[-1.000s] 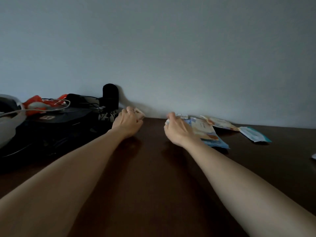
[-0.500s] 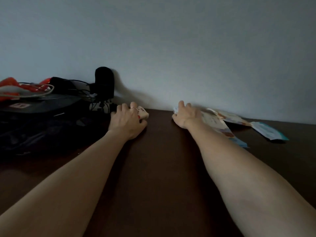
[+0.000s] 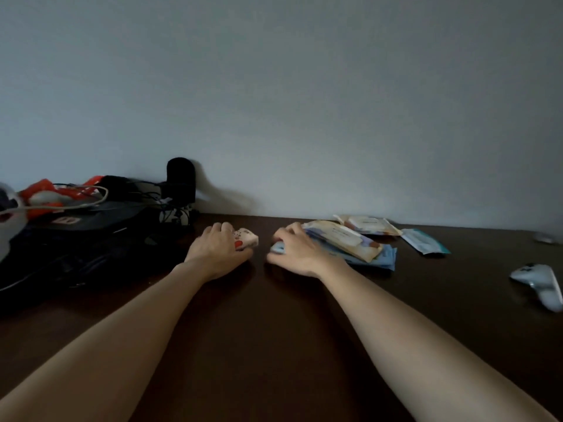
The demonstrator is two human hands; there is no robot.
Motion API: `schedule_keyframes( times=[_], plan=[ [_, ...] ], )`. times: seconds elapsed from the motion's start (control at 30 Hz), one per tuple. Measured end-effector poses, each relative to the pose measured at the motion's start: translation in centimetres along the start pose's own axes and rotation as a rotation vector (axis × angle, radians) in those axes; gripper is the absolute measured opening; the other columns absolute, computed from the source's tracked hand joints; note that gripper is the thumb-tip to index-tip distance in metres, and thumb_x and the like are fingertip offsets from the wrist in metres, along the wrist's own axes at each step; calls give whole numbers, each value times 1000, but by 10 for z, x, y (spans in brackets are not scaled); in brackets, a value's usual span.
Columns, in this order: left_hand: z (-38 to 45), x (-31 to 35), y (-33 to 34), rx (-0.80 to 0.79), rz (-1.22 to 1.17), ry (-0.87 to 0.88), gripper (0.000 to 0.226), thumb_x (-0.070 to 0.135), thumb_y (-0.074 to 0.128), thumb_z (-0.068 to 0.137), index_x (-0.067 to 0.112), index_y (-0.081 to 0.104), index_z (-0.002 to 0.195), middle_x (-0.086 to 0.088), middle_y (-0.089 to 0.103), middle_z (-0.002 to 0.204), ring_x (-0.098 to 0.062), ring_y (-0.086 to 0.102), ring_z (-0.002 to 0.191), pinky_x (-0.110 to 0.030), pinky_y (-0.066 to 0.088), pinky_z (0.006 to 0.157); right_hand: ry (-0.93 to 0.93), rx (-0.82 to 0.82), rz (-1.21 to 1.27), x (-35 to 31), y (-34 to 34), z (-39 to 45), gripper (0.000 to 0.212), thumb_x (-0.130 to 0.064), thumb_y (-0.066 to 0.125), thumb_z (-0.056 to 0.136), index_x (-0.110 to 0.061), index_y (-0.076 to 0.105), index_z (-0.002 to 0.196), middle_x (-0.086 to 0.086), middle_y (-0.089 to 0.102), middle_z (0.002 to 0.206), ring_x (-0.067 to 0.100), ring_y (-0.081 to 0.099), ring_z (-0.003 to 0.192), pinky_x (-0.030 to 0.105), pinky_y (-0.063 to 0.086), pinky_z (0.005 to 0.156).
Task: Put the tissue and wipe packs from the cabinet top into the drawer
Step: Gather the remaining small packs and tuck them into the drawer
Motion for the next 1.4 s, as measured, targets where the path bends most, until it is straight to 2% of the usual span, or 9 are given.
schedule_keyframes(
  times=[0.13,0.23,0.33,0.47,0.63,0.9,1.03,1.17,1.4],
  plan=[
    [-34,7,-22,16,33,-26,67,78,50,77,21,47,113,-1,65,100,-27,66,95,-37,42,70,-39,138,103,0,-6,-46,38,-64,61,86,-34,49,107,-10,55,111,17,59,105,33,42,74],
    [-57,12,-41,105,34,-43,59,77,43,84,22,40,103,1,62,90,-30,67,88,-37,37,65,-45,242,173,-3,-16,-74,40,-65,60,88,-38,50,116,-14,63,121,13,61,114,34,45,82],
    [-74,19,-59,175,-84,-90,54,69,48,87,18,39,103,-1,62,96,-32,66,92,-37,37,66,46,294,162,-5,-24,-94,66,-79,50,85,-39,44,136,-8,54,146,19,54,131,38,44,89],
    [-86,41,-60,53,-134,-11,60,66,57,86,14,40,112,-7,63,115,-30,62,107,-38,42,74,148,-1,81,1,-22,-120,105,-100,46,65,-40,35,151,-5,49,153,22,50,136,41,43,95],
    [-87,67,-42,-195,-131,82,78,69,62,84,8,40,126,-11,58,126,-29,55,117,-42,46,91,109,-43,35,17,-30,-147,76,-62,63,90,-39,30,155,-3,49,153,20,52,133,38,47,97],
    [-87,53,-33,-459,-303,74,48,13,66,77,26,53,121,-1,61,112,-16,59,95,-31,53,74,250,221,210,1,-48,-115,56,-62,36,100,-42,32,152,4,51,149,30,58,124,40,42,83],
    [-78,39,-50,-277,-434,-91,37,19,67,71,12,58,107,-8,63,102,-19,59,85,-30,48,69,254,-10,31,-20,-19,-84,65,-73,39,94,-35,47,146,10,46,153,37,47,135,45,41,98],
    [-70,53,-48,-263,-68,-51,70,69,59,75,24,57,128,-8,55,125,-31,58,115,-41,50,92,200,-80,-87,-17,-6,-82,61,-59,49,93,-27,44,145,16,46,147,41,44,133,48,41,97],
    [-92,76,-24,-207,64,-7,66,39,76,70,10,45,120,-13,62,119,-34,62,109,-36,47,75,139,-77,-93,9,-8,-133,50,-48,48,96,-36,37,144,10,41,146,36,38,134,48,35,101]
  ],
)
Point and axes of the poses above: each hand's wrist, its own z-axis towards the middle knuckle, its own y-axis out of the palm, x = y × z, the point moved 3 cm from there along z, towards the middle knuckle
